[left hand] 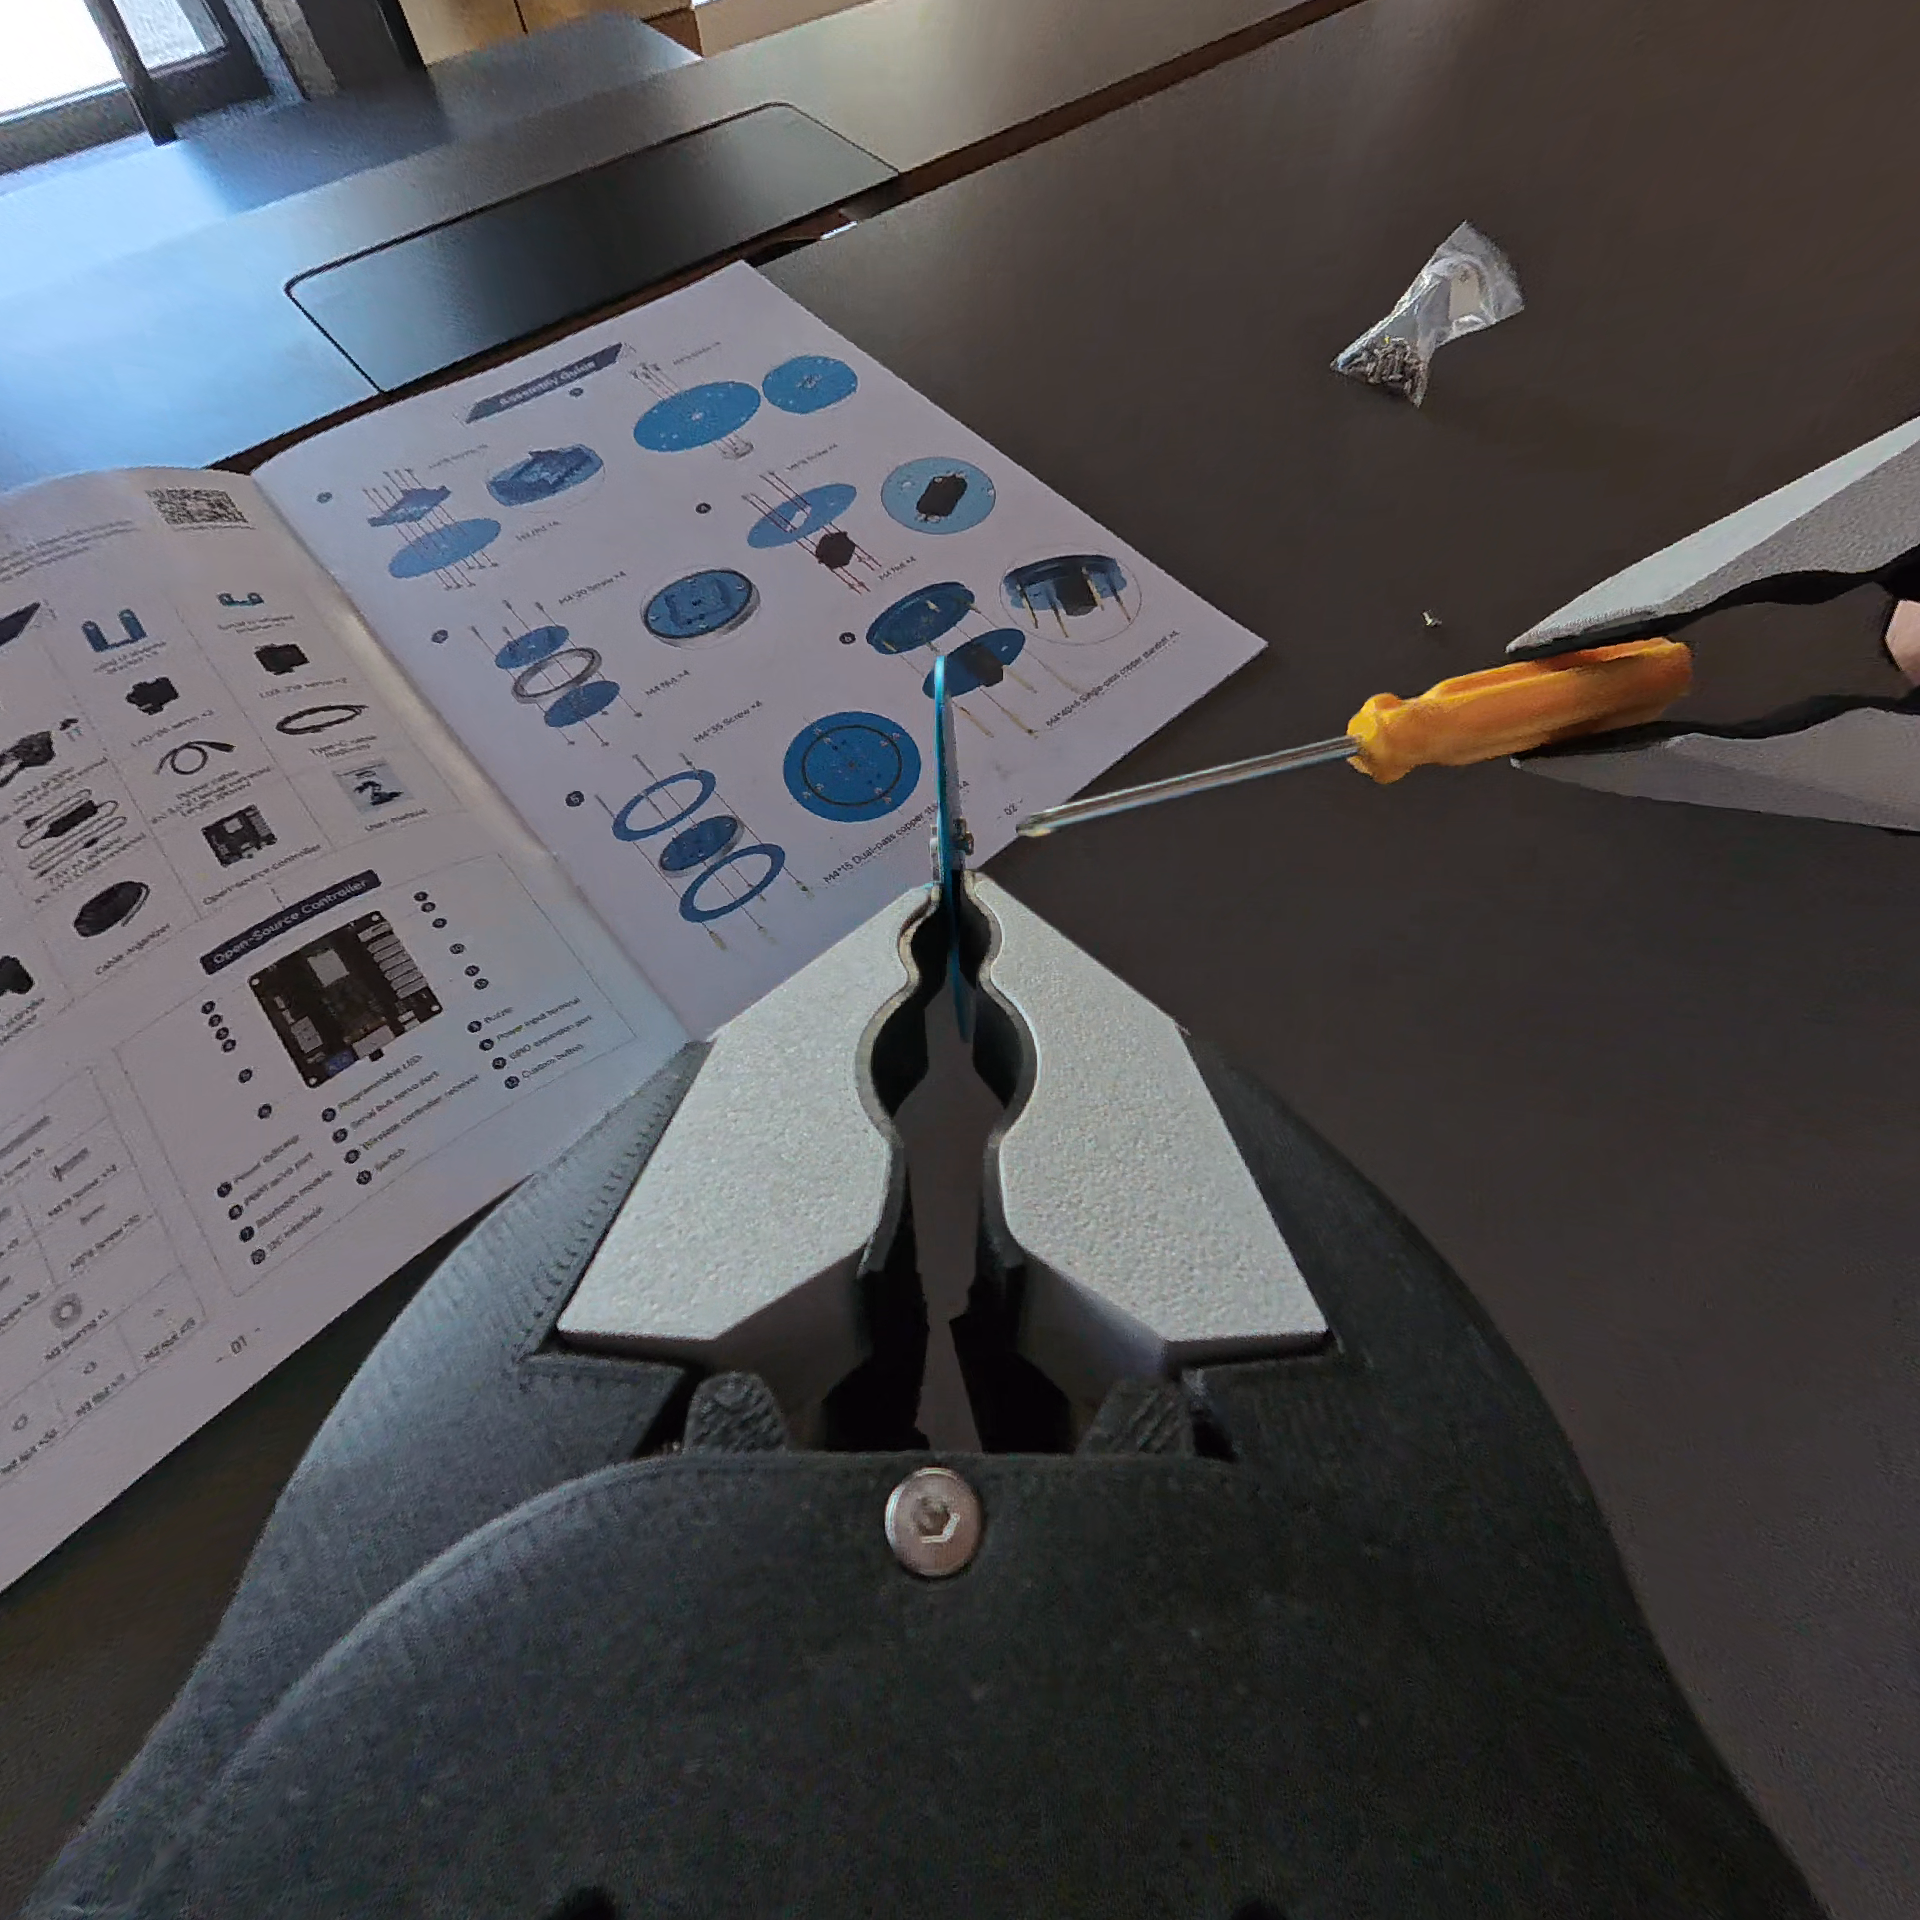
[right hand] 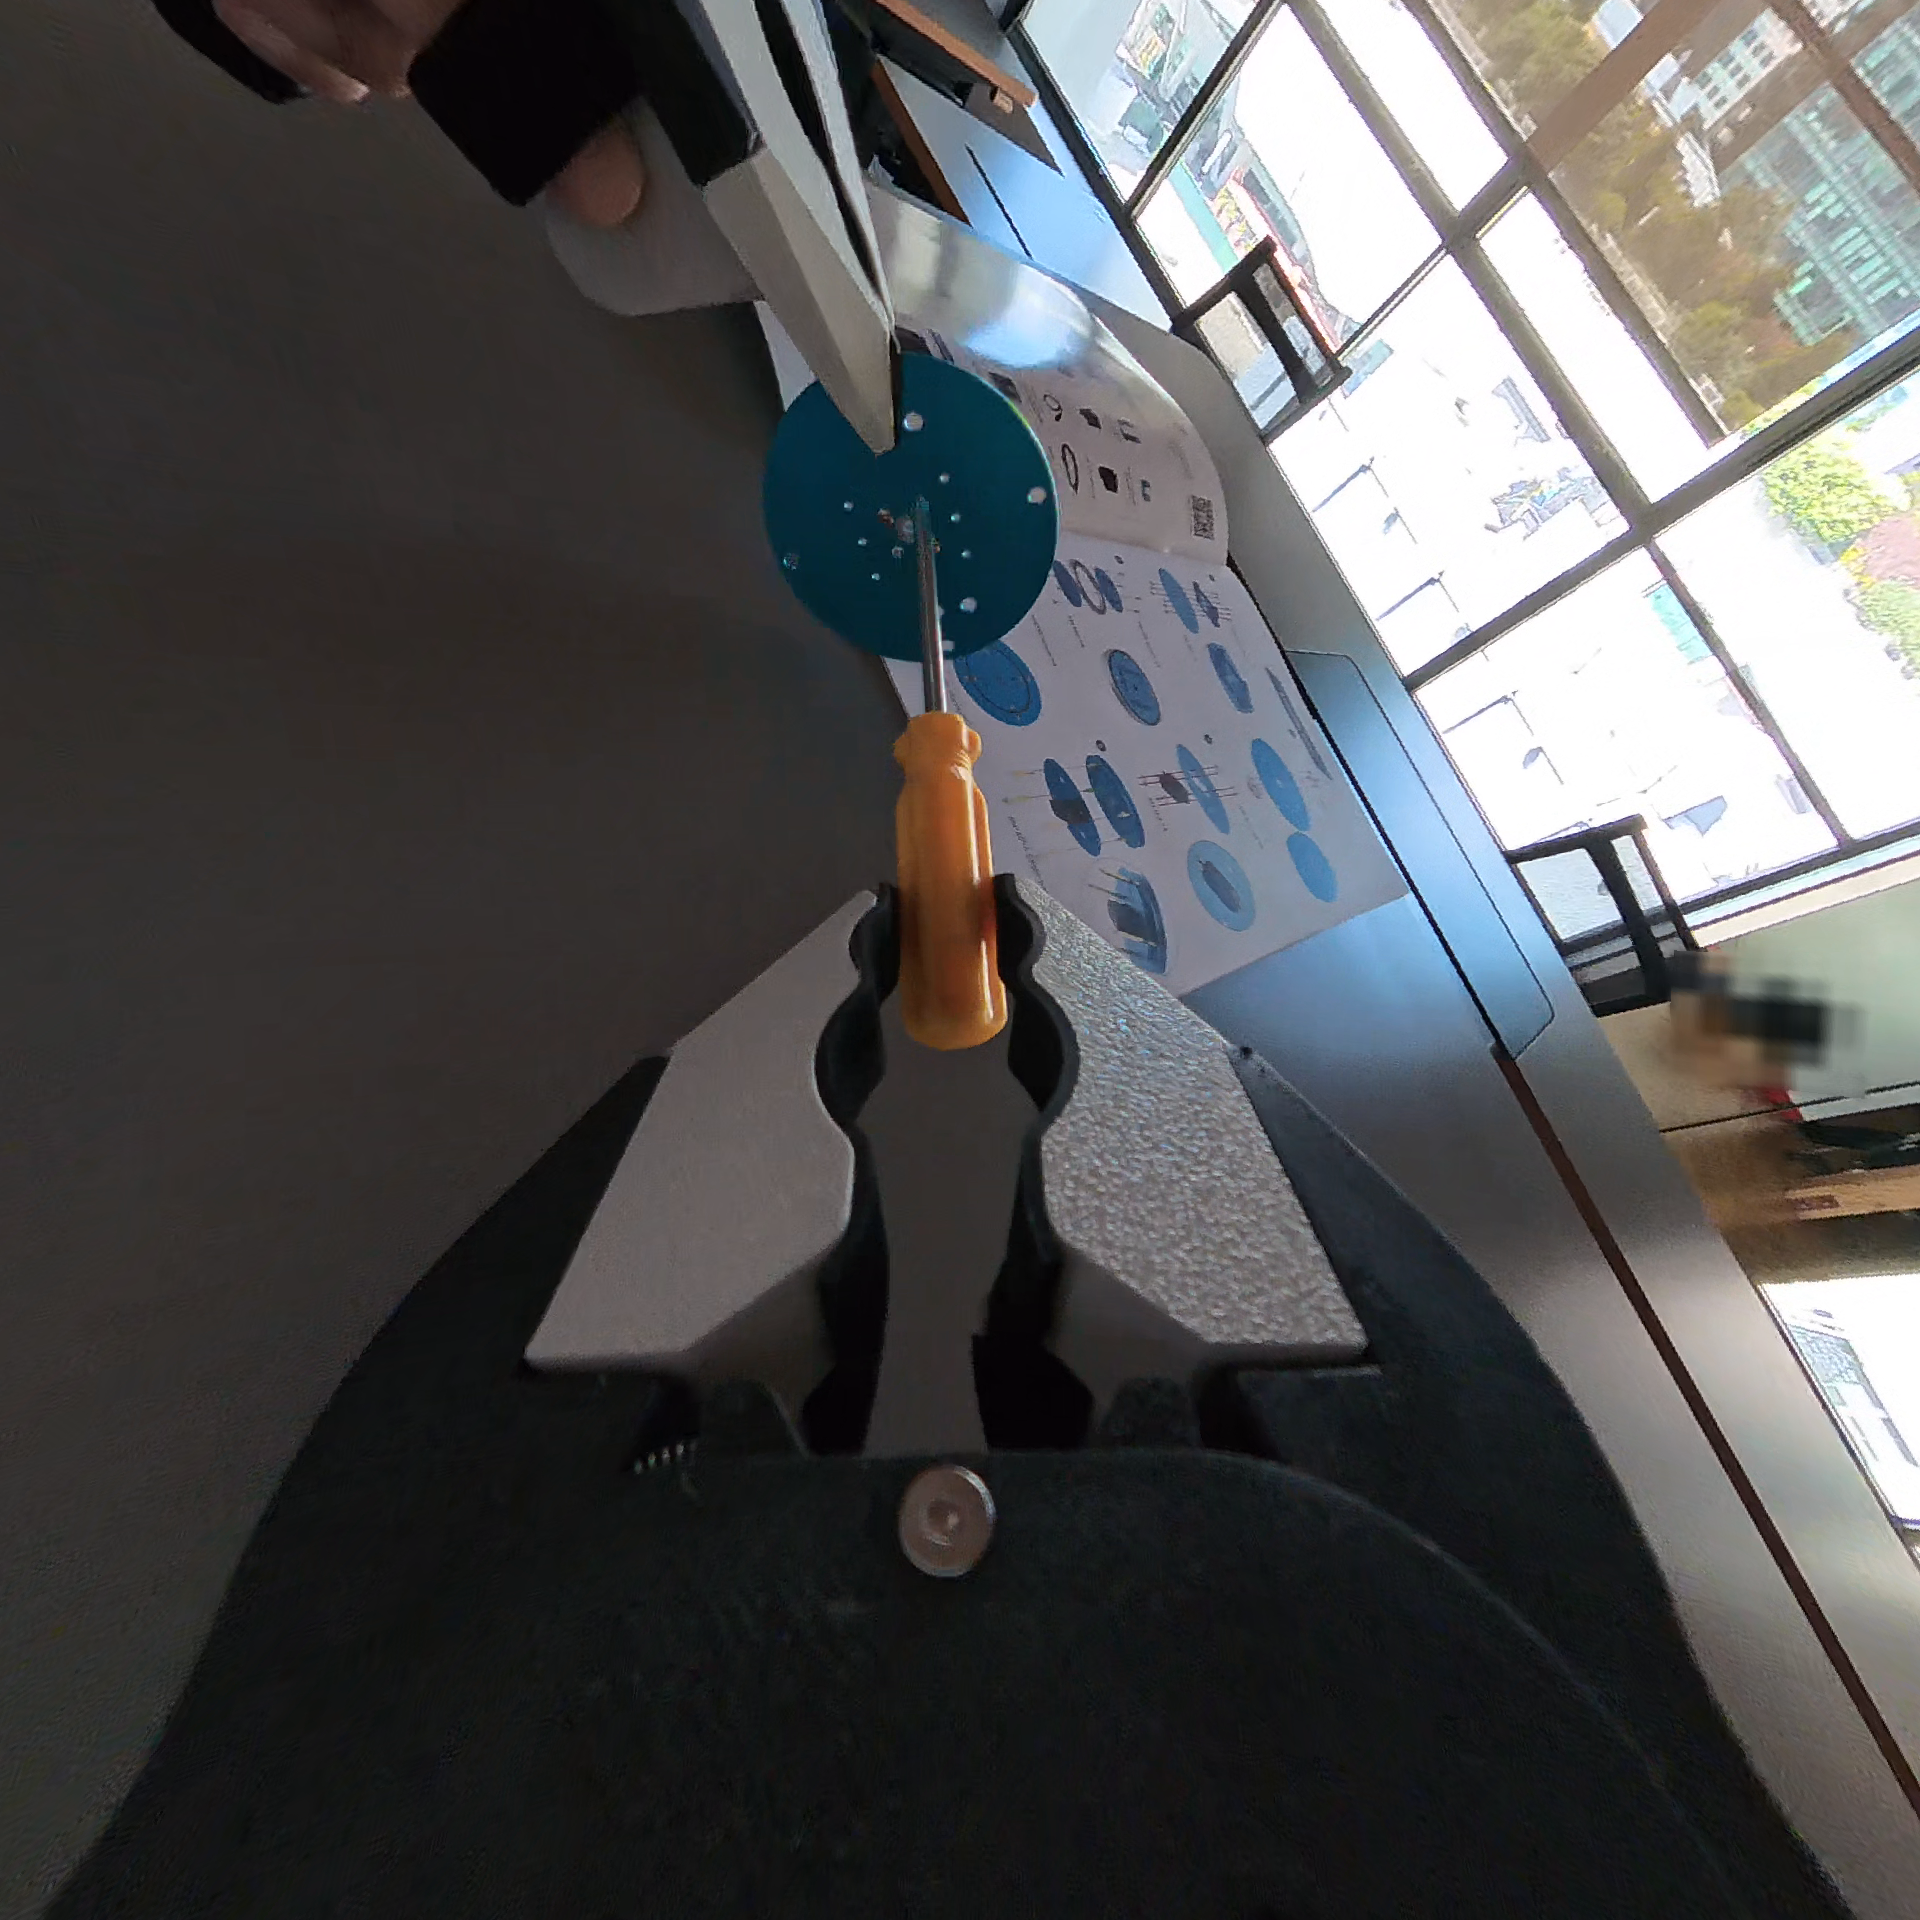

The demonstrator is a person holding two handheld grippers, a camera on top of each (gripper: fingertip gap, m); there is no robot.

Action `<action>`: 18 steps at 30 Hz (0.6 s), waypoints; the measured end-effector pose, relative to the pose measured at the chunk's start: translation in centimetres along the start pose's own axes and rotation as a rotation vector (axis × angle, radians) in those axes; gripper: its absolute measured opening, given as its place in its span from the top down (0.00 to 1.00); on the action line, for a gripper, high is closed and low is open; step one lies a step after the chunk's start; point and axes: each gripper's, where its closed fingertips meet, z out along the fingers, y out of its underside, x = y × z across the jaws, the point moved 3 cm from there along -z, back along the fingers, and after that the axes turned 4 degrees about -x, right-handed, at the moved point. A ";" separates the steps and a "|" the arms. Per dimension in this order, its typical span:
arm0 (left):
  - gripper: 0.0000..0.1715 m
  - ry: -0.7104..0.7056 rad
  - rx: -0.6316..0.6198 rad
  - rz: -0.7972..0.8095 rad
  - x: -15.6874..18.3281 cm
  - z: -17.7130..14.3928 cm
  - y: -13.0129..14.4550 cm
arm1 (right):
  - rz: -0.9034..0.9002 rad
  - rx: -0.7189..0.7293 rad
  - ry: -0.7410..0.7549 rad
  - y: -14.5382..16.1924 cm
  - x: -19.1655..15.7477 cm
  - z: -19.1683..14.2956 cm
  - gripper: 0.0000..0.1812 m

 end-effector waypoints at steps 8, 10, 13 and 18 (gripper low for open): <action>1.00 0.004 -0.019 -0.021 -0.1 0.2 0.2 | -0.051 -0.031 0.022 -0.1 -0.4 0.7 0.91; 1.00 0.005 -0.019 -0.024 -0.1 0.1 0.3 | -0.070 -0.041 0.033 -0.1 -0.4 0.8 0.90; 1.00 0.009 -0.020 -0.030 -0.2 0.1 0.3 | -0.081 -0.047 0.042 0.0 -0.4 0.8 0.90; 1.00 0.010 -0.020 -0.030 -0.2 0.1 0.3 | -0.064 -0.039 0.038 -0.1 -0.3 0.8 0.90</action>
